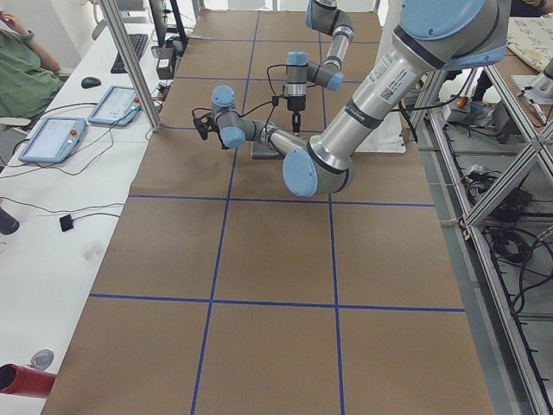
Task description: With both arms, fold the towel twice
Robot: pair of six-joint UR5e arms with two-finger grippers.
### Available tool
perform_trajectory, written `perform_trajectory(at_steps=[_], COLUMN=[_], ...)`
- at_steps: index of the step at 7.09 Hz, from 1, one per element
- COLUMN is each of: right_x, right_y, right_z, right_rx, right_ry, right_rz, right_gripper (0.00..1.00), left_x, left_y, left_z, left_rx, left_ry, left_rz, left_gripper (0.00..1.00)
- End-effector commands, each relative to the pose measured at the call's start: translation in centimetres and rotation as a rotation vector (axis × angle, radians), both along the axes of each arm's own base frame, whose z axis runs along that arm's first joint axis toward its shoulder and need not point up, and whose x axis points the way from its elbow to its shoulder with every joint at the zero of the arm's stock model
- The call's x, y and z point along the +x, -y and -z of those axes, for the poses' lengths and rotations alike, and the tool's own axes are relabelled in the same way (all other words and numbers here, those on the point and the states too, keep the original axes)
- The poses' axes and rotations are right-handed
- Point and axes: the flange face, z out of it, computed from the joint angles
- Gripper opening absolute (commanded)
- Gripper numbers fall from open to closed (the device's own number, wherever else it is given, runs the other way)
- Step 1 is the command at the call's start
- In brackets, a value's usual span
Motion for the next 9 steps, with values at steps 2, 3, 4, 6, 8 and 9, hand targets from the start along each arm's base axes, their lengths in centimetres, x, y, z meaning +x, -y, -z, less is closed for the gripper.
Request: perform_trajectory(at_steps=[2, 3, 4, 6, 8, 9], right_x=[0.4, 2.2, 4.5, 12.1, 18.7, 21.6], right_y=[0.1, 1.0, 3.1, 9.8, 16.0, 18.8], right_z=[1.4, 1.6, 0.5, -4.9, -10.9, -12.6], right_rx=[-0.068, -0.064, -0.084, -0.080, -0.023, -0.010], right_ry=[0.024, 0.033, 0.032, 0.006, -0.049, -0.077], right_rz=[-0.033, -0.031, -0.006, 0.020, -0.010, -0.039], right_gripper=[1.00, 1.00, 1.00, 1.00, 1.00, 1.00], left_x=[-0.8, -2.3, -5.5, -9.1, -11.7, -11.3], left_y=[0.6, 1.5, 2.7, 1.3, -3.4, -5.8], left_z=[0.0, -0.2, -1.7, -4.4, -5.3, -5.7], left_rx=[0.006, 0.030, 0.006, -0.006, 0.026, 0.031], left_ry=[0.003, 0.008, -0.008, -0.028, -0.054, -0.055], left_rz=[0.008, -0.008, -0.041, -0.069, -0.094, -0.101], left_gripper=[1.00, 1.00, 1.00, 1.00, 1.00, 1.00])
